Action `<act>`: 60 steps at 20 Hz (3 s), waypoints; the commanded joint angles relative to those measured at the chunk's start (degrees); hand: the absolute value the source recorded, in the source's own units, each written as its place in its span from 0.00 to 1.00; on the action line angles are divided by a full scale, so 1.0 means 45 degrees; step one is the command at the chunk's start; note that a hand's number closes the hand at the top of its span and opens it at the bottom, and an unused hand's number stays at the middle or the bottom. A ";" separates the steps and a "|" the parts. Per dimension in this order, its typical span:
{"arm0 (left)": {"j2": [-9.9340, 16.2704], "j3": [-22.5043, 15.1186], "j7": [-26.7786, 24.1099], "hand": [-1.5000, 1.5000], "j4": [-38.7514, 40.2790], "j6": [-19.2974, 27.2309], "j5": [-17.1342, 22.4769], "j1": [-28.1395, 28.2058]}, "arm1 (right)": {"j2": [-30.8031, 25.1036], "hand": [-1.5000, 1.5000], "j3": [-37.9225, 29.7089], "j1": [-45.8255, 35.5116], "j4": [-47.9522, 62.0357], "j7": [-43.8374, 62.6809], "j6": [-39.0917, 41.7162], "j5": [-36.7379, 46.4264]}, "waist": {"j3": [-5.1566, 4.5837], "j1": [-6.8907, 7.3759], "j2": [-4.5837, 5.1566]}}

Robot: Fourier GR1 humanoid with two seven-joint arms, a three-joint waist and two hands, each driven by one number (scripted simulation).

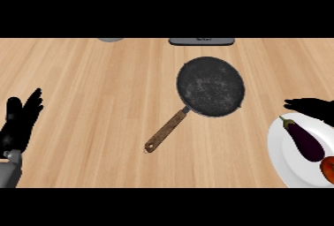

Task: Pick the eggplant from the plate and place it in the pan

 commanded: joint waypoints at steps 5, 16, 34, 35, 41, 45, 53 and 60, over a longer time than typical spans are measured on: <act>-0.0542 0.0323 -0.0471 0.50 -0.0179 -0.0427 -0.0594 0.0898 | 0.1198 0.00 -0.0280 -0.0099 0.1066 -0.0077 -0.0627 0.2188 | 0.0002 0.0038 -0.0002; -0.0820 0.1301 -0.0662 0.50 -0.0001 -0.1147 -0.0993 0.0751 | 0.2330 0.00 -0.0800 0.0068 0.0849 -0.0310 -0.0237 0.3809 | -0.0002 0.0012 -0.0008; -0.2259 0.1696 0.0092 0.50 -0.0195 -0.0946 -0.2439 0.0035 | 0.3724 0.00 -0.1896 -0.0332 0.3222 -0.0988 -0.1198 0.6465 | 0.0000 -0.0025 -0.0007; -0.1507 0.2059 0.0097 0.50 -0.0463 -0.1995 -0.1901 0.0439 | 0.3599 0.00 -0.1775 0.0455 0.3477 -0.1292 -0.1831 0.6610 | 0.0001 -0.0021 -0.0011; -0.1918 0.1960 0.0134 0.50 -0.0875 -0.1511 -0.2351 0.0770 | 0.4154 1.00 -0.1918 -0.0885 0.5368 -0.2280 -0.4666 0.7488 | 0.0008 0.0067 0.0008; -0.1953 0.2295 -0.0578 0.50 -0.0218 -0.1730 -0.2436 0.0746 | 0.4229 1.00 -0.2277 -0.1183 0.5393 -0.2667 -0.4450 0.7526 | 0.0003 0.0039 0.0002; -0.1706 0.2838 -0.0281 0.50 -0.0099 -0.1474 -0.2246 0.0984 | 0.5126 1.00 -0.5728 0.1247 0.4287 0.3483 -0.3174 0.5635 | -0.0052 -0.1016 -0.0319; -0.1902 0.2668 -0.0347 0.50 -0.0030 -0.1586 -0.2300 0.0947 | 0.6916 1.00 -0.6568 0.2993 -0.1252 0.5451 -0.4617 0.4606 | -0.0046 -0.0740 -0.0213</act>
